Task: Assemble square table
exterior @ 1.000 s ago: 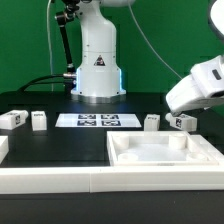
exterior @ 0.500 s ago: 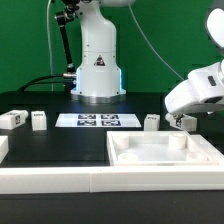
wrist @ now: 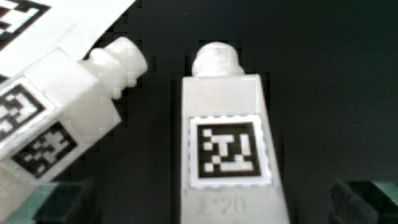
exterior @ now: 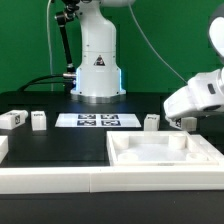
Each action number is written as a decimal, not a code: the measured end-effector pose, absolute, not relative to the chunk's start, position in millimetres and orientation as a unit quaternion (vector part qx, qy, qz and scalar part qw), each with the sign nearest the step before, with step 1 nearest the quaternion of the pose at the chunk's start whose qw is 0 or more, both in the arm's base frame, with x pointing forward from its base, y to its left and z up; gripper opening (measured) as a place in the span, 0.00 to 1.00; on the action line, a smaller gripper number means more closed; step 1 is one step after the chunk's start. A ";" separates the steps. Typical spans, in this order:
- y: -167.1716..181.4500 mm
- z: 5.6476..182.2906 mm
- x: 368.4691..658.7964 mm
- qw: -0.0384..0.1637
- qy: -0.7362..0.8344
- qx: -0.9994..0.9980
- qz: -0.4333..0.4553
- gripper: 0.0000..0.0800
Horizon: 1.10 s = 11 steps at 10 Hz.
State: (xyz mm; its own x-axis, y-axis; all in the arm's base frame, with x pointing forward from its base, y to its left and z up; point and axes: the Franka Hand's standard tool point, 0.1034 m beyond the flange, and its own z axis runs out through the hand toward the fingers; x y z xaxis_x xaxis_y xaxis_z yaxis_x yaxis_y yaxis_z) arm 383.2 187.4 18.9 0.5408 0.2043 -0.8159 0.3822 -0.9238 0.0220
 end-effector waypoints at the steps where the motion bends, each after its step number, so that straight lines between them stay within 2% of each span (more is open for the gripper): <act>1: 187.4 16.5 384.1 0.104 0.166 0.857 -0.477 0.81; 7: 191.3 2.3 390.7 0.094 0.166 0.870 -0.454 0.81; 9: 189.6 1.7 390.0 0.094 0.165 0.870 -0.455 0.50; 10: 189.5 1.8 390.0 0.094 0.165 0.870 -0.455 0.50; 11: 189.6 1.8 390.1 0.094 0.165 0.870 -0.455 0.36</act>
Offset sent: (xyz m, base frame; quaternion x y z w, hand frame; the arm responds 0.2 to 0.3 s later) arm -0.0028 0.0006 -0.0035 0.0033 0.0193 -0.0040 0.9998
